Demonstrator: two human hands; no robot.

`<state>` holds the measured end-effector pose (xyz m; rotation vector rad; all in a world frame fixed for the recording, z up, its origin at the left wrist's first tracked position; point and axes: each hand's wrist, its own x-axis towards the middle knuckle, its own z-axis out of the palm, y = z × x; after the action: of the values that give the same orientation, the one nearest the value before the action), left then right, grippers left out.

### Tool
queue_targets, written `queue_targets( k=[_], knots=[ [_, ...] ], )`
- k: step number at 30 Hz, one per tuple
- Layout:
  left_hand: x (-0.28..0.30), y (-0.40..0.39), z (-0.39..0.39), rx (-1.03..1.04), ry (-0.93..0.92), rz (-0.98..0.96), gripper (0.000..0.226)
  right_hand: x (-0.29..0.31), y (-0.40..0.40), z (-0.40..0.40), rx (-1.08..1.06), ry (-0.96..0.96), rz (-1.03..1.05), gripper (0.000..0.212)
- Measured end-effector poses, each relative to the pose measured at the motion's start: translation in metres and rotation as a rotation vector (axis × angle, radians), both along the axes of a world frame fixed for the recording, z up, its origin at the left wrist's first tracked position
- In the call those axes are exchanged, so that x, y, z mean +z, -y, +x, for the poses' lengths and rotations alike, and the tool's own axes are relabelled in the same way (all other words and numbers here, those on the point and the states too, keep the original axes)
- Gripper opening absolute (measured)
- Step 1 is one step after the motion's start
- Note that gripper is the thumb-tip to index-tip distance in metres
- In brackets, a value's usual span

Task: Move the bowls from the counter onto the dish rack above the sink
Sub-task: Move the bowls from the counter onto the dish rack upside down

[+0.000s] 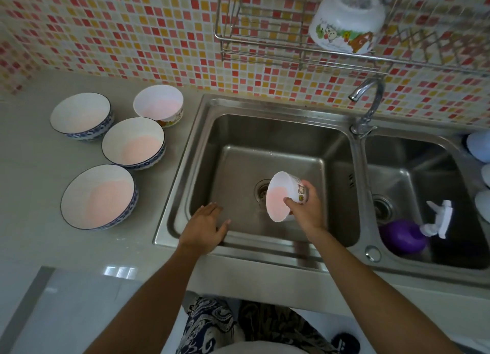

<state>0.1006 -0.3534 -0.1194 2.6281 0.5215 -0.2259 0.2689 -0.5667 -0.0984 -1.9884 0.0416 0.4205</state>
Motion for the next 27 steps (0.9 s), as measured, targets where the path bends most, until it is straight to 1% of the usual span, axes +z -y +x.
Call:
queue_targets(
  k=[5,8,10,13,15,17,19,21,24,25,27],
  knots=[
    [0.002,0.001,-0.002,0.007,0.026,-0.009,0.08,0.0,0.001,-0.004,0.103,0.103,-0.093,0.086],
    [0.003,0.001,-0.003,0.007,0.039,-0.006,0.078,0.002,0.002,-0.009,0.194,0.179,-0.176,0.091],
    [0.001,0.001,-0.003,0.007,0.046,-0.008,0.078,0.002,0.003,-0.011,0.295,0.305,-0.261,0.092],
    [0.0,0.0,-0.002,0.006,0.055,-0.01,0.078,-0.004,0.005,-0.013,0.501,0.499,-0.436,0.09],
    [0.0,0.0,-0.002,0.001,0.065,-0.003,0.076,-0.007,0.007,-0.014,0.586,0.601,-0.512,0.091],
    [0.0,0.001,-0.002,0.007,0.074,-0.004,0.069,-0.007,0.008,-0.016,0.638,0.689,-0.571,0.096],
    [0.001,0.001,-0.003,0.014,0.084,-0.005,0.065,-0.006,0.01,-0.017,0.663,0.765,-0.608,0.099],
    [0.002,0.001,-0.003,0.014,0.096,-0.001,0.066,-0.004,0.012,-0.017,0.669,0.834,-0.62,0.102],
    [0.002,0.002,-0.004,0.021,0.109,-0.003,0.07,-0.004,0.014,-0.018,0.642,0.877,-0.622,0.102],
    [0.001,0.002,-0.004,0.031,0.113,-0.006,0.069,-0.005,0.014,-0.018,0.616,0.867,-0.607,0.101],
    [0.002,0.002,-0.004,0.052,0.122,-0.02,0.063,0.0,0.011,-0.019,0.514,0.743,-0.5,0.097]
  ],
)
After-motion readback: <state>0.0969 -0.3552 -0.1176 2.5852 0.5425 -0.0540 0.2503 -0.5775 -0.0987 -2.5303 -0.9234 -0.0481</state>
